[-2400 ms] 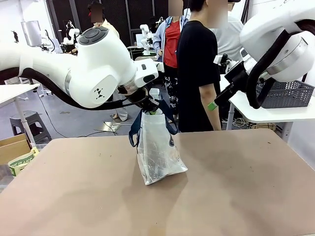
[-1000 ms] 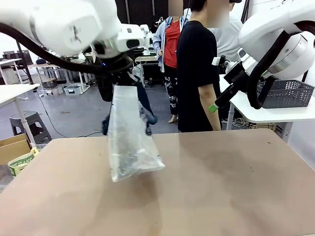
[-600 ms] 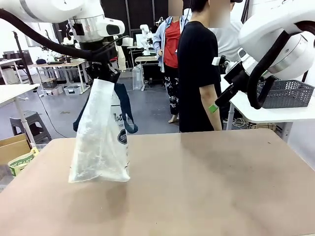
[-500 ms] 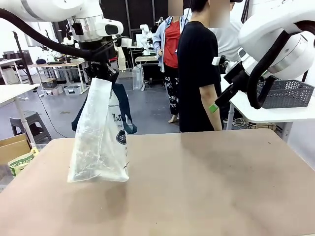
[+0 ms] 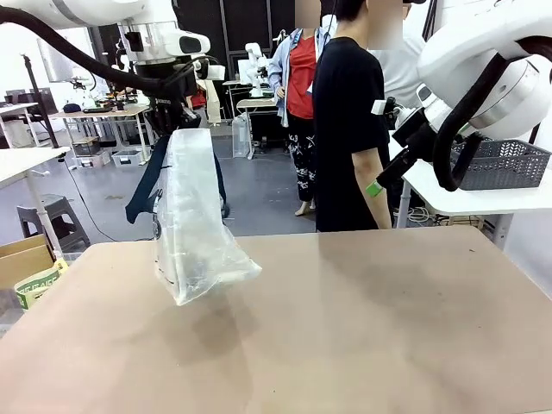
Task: Transfer purchased items from the store into the shopping bag.
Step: Move the Reusable shopping bag to the right side of the table.
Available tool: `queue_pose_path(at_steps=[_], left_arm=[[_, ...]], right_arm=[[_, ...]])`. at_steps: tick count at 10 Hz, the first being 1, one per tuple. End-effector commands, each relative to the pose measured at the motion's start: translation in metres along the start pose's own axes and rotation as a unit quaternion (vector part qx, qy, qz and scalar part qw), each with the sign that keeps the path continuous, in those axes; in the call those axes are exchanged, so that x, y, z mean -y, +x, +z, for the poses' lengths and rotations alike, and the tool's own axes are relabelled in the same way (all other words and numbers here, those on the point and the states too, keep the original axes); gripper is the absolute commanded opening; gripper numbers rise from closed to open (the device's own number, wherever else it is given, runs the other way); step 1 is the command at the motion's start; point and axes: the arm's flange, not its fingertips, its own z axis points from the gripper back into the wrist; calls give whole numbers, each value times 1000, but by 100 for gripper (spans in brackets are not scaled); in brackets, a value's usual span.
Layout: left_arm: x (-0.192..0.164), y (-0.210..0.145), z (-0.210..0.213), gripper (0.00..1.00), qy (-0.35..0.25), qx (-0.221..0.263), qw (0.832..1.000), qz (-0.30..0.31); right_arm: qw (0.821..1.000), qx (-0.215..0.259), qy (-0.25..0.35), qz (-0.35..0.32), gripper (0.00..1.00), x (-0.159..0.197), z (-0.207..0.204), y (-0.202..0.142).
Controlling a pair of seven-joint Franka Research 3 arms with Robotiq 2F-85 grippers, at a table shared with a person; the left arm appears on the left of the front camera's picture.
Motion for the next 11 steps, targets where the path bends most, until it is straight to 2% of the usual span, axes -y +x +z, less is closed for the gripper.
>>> queue_pose_path(at_steps=[1, 4, 5, 6, 8, 11], left_arm=[[4, -7, -3, 0, -6, -5, 1000, 2], [2, 0, -8, 0, -3, -8, 1000, -1], [-11, -7, 4, 0, 8, 7, 997, -77], [-25, -11, 16, 0, 15, 22, 995, -99], [-58, -24, 29, 0, -1, 12, 986, -165], [-127, -48, 38, 0, -1, 14, 981, -192]], right_arm=[[1000, -6, 4, -5, 100, 1, 2, 2], [1000, -6, 4, -5, 100, 1, 2, 2], [1000, -6, 4, -5, 100, 1, 2, 2], [1000, -6, 4, -5, 100, 1, 2, 2], [1000, -6, 4, -5, 100, 1, 2, 2], [1000, -6, 4, -5, 100, 1, 2, 2]])
